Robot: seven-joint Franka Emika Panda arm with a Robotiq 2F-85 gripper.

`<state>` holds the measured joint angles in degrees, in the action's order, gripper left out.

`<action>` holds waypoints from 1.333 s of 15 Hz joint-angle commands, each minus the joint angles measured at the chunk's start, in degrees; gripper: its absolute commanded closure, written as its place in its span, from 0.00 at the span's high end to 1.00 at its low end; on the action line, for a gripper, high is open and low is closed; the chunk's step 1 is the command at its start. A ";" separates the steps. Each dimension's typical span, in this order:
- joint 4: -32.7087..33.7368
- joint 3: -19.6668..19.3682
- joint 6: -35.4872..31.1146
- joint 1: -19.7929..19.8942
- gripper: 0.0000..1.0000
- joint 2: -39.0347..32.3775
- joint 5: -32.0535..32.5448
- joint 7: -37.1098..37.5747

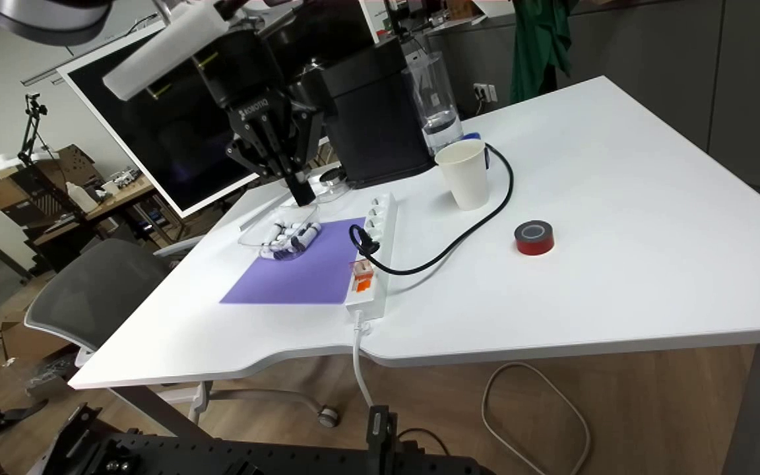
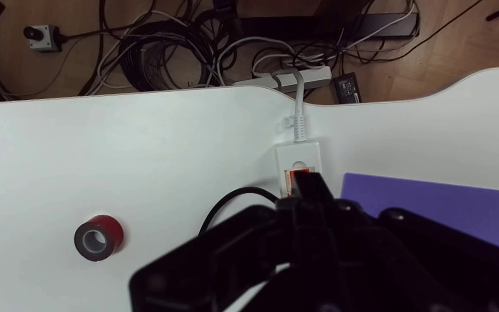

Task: Turn on the extension cable

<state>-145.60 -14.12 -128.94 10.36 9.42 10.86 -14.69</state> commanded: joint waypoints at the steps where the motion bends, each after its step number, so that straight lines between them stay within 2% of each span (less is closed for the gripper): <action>1: 0.35 0.55 0.15 0.52 0.01 -0.27 -0.25 -0.09; 3: 0.12 0.87 -0.53 0.55 0.00 -0.02 0.21 1.10; 4: -0.63 1.04 -3.00 0.49 0.00 -0.23 1.03 0.77; 7: -2.42 0.89 -10.56 0.36 0.00 -2.21 2.07 -2.46; 11: -4.09 0.68 -16.56 0.30 0.00 -6.50 1.30 -7.95; 18: -1.87 1.55 -20.64 1.08 0.00 -15.33 0.06 -16.08; 20: -0.61 2.31 -20.27 1.46 0.00 -17.18 -3.00 -17.51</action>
<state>-149.07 -13.13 -149.40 10.61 -4.56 11.08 -29.64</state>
